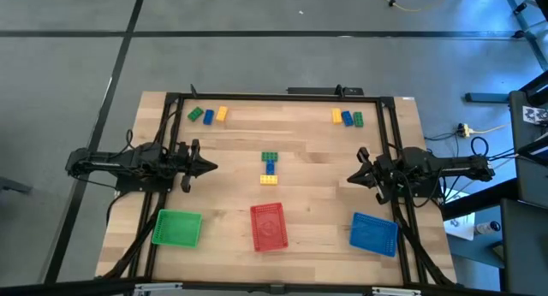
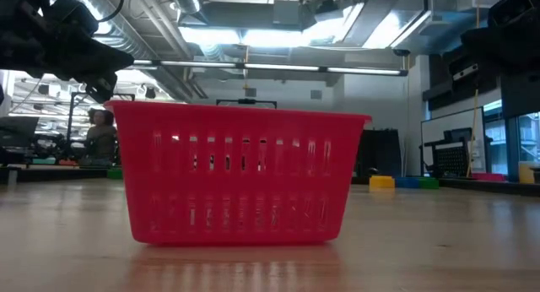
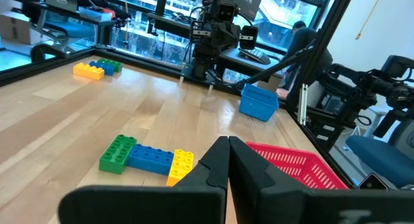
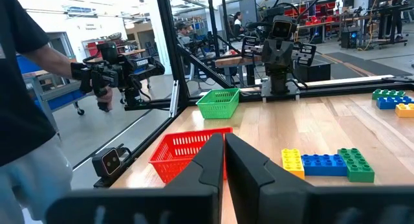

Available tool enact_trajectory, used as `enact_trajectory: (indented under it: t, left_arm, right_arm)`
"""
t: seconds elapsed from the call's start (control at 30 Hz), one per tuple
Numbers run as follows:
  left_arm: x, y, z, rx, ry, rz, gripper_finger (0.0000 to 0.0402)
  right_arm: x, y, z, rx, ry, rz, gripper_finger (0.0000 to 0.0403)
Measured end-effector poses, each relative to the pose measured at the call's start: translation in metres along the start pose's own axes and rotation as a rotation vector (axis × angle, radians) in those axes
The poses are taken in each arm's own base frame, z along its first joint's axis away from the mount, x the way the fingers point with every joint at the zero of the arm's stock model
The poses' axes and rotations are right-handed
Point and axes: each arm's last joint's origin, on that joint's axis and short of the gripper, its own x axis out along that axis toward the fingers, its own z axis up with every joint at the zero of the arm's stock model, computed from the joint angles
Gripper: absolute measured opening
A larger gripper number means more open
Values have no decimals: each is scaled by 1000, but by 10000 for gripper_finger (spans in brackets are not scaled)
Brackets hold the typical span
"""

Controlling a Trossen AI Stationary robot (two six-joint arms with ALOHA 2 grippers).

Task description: Sort & place blocks by color

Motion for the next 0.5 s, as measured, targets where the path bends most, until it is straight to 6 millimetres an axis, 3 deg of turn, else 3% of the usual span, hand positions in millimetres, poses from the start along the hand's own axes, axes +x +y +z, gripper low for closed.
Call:
enact_trajectory:
  t: [0.27,0.5]
  left_arm:
    - [0,-2,7,-65,-76,-21,0]
    - [-12,-11,53,-181,-521,-20,0]
  right_arm:
    - [0,0,0,0,0,0,20]
    - [0,0,0,0,0,0,20]
